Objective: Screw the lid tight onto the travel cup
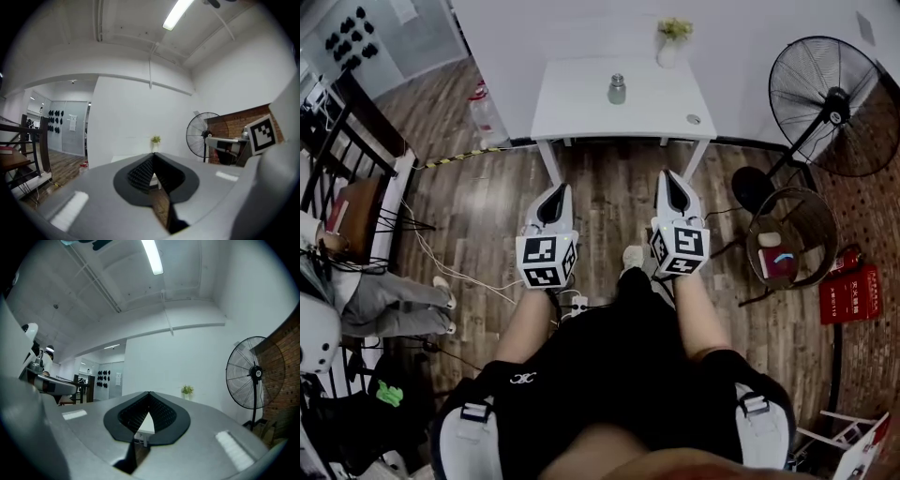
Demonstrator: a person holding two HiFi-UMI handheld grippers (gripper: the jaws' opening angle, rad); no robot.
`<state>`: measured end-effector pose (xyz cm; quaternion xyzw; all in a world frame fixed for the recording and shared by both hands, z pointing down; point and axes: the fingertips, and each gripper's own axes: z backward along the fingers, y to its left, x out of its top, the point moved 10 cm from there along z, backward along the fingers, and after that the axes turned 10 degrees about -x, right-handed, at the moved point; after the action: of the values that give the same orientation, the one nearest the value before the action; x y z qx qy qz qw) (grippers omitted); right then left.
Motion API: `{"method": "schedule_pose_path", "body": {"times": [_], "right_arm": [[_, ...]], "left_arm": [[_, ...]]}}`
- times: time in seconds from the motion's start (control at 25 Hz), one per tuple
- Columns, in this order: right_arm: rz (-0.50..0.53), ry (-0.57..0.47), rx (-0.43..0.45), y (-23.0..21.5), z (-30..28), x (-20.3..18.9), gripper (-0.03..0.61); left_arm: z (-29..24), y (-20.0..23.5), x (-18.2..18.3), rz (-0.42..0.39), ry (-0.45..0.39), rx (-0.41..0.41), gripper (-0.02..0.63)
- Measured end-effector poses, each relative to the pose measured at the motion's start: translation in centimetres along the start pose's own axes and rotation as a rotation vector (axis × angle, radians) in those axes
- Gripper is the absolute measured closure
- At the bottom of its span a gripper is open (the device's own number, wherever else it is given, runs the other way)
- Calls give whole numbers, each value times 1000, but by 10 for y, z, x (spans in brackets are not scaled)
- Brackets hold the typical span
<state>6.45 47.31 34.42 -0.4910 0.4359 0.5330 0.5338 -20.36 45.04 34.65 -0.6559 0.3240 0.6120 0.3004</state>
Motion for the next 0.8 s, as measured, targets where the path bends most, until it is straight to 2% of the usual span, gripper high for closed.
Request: {"method": "schedule_pose_path", "body": {"times": [0.32,0.8], "right_arm": [[-31,16,28,-17,-105,-16,574],[-36,24,108,-62,-315,-22,574]], "left_arm": [[-90,43,-2,19,3,26,560],[-284,111,27,29,2,59,560]]}}
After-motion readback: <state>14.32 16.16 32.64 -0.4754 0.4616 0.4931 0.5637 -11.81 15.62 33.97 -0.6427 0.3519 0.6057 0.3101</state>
